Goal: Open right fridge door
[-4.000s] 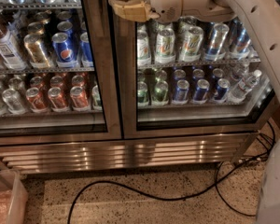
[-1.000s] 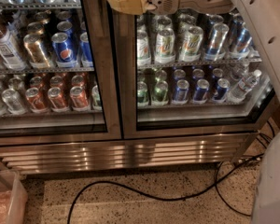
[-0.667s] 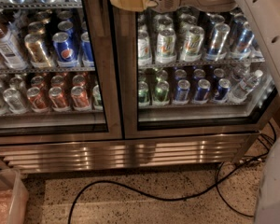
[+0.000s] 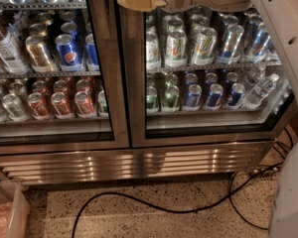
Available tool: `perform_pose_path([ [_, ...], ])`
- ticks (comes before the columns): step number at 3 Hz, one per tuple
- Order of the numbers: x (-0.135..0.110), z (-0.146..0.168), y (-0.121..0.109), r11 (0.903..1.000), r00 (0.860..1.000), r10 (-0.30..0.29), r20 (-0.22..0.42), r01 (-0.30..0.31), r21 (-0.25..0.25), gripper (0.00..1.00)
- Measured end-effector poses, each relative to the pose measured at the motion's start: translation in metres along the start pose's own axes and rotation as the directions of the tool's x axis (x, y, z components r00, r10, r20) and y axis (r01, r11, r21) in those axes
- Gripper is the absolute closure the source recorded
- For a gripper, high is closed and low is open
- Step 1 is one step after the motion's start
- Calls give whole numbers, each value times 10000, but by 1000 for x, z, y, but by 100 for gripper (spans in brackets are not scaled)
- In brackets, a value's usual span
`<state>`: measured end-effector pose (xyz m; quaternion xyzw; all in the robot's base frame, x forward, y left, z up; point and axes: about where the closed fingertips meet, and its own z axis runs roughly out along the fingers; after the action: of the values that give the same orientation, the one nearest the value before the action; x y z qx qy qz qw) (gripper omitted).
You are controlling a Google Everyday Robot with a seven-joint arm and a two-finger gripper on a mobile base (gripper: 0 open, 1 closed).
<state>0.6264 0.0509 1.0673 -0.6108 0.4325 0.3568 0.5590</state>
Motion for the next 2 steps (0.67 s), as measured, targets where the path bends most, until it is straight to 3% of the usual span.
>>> perform_pose_path([
  [2, -2, 0, -1, 10000, 10000, 67, -48, -67, -9, 100],
])
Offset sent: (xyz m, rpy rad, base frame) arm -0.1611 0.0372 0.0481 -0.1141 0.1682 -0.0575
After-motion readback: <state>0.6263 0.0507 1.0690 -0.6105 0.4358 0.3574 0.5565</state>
